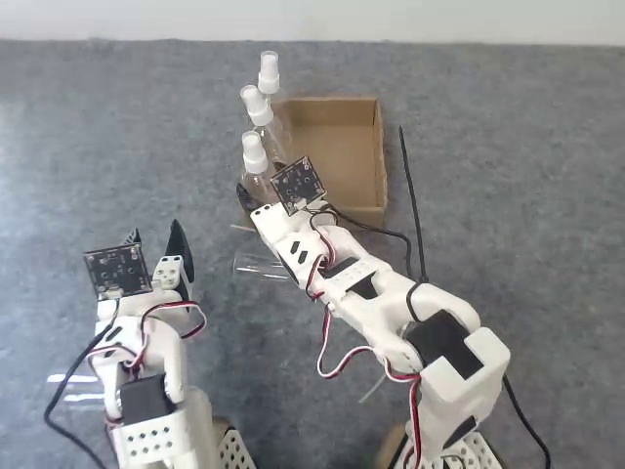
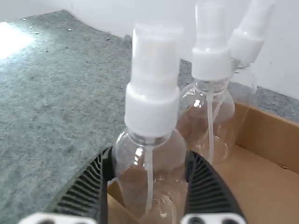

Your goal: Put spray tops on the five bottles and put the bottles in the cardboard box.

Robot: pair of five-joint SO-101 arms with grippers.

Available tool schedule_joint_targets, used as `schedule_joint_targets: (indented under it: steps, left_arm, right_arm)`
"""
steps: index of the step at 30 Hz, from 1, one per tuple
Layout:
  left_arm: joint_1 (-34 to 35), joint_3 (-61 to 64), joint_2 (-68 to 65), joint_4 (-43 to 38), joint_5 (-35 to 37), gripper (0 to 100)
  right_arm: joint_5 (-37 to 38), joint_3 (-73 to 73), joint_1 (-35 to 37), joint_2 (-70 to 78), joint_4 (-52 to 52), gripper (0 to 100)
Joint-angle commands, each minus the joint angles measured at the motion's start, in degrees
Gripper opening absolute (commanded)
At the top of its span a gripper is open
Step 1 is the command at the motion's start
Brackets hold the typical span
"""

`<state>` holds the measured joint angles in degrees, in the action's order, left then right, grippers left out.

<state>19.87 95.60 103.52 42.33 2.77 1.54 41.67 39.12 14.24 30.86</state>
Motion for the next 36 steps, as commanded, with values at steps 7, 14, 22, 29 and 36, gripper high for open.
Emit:
schedule_joint_targets:
  steps: [7,14,22,29,36]
  left_arm:
    - [0.18,-1.45,1.23,-1.76,0.00,18]
    - [0.18,-1.45,1.23,-1.76,0.00,18]
    - [0.18,-1.01,1.23,-2.11,-0.09,18]
    - [0.18,-1.01,1.23,-2.11,-0.09,18]
    - [0.18,-1.01,1.23,-2.11,-0.09,18]
  right_arm:
    - [3.34,0.88,0.92,-0.66,0.66,16.6]
    - [3.43,0.97,0.84,-0.75,0.57,16.7]
    - [3.52,1.05,0.84,-0.57,0.57,24.3]
    - [3.52,2.02,0.84,-1.19,0.57,24.4]
    - [3.52,2.20,1.19,-1.36,0.57,24.4]
